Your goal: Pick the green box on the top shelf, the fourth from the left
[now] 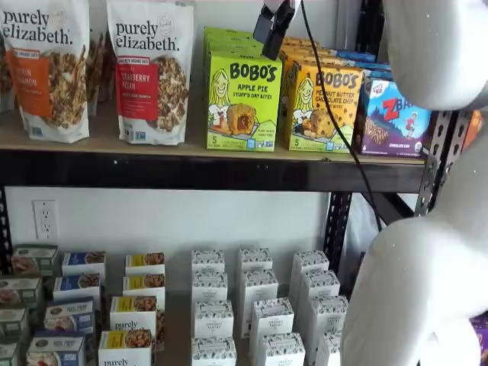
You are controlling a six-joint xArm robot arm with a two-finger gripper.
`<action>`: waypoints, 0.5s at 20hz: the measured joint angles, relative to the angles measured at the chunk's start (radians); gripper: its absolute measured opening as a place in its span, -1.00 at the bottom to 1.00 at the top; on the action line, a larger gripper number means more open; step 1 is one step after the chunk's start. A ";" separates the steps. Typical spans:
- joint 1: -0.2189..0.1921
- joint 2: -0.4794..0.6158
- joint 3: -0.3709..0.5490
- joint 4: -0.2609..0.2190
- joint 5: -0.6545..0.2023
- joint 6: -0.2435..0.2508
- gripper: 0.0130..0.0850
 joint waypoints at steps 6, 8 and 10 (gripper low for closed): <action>0.016 0.008 0.013 -0.024 -0.027 0.004 1.00; 0.021 0.012 0.018 -0.032 -0.034 0.006 1.00; 0.022 0.023 0.010 -0.034 -0.027 0.005 1.00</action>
